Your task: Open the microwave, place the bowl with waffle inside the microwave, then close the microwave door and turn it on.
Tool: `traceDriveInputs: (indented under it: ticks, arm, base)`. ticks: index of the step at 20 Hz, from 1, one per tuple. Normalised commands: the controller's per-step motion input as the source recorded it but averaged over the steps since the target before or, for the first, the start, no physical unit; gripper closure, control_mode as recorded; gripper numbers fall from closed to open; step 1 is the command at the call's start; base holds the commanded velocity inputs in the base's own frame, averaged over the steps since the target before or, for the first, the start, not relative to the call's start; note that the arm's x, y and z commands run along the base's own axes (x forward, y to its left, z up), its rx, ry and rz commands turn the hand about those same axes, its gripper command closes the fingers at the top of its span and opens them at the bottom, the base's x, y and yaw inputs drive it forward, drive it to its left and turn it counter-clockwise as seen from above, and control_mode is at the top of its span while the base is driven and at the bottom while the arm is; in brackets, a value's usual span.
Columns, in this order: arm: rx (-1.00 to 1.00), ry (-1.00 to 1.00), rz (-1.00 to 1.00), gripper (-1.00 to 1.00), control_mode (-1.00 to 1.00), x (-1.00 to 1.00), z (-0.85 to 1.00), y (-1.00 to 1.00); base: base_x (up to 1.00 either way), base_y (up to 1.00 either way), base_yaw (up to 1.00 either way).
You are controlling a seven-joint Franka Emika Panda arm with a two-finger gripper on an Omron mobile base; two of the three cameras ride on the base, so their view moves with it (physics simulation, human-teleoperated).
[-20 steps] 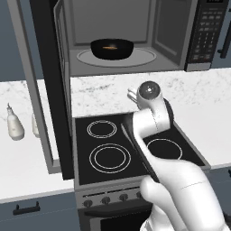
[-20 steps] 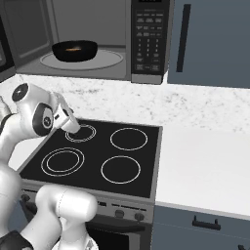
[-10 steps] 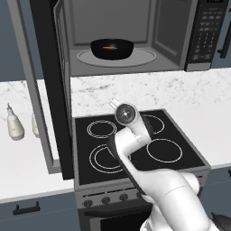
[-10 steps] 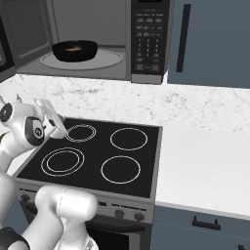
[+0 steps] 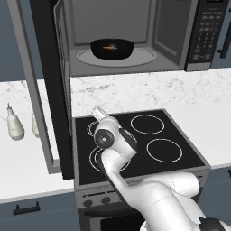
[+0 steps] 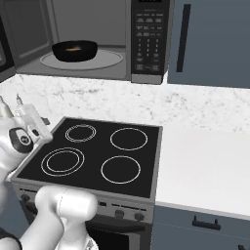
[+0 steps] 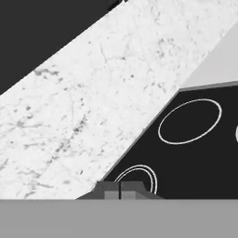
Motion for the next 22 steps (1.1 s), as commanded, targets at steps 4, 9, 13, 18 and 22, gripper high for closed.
traceDriveInputs:
  ticks: [4,9,13,18,22]
  arm:
    - [0.0,-0.2,0.0,1.0,-1.0,-0.06,0.0,0.65]
    - [0.0,-0.25,0.0,1.0,-1.0,-0.11,0.0,0.66]
    - [0.0,-0.28,0.0,1.0,-1.0,-0.17,0.04,0.68]
    - [0.01,-0.34,0.0,1.0,-1.0,-0.28,0.16,0.58]
    - [0.0,-0.32,0.0,1.0,-1.0,-0.35,0.18,0.6]
  base:
    - [0.0,0.0,0.0]
    - [0.0,0.0,0.0]
    - [0.0,0.0,0.0]
    - [0.0,0.0,0.0]
    - [0.0,0.0,0.0]
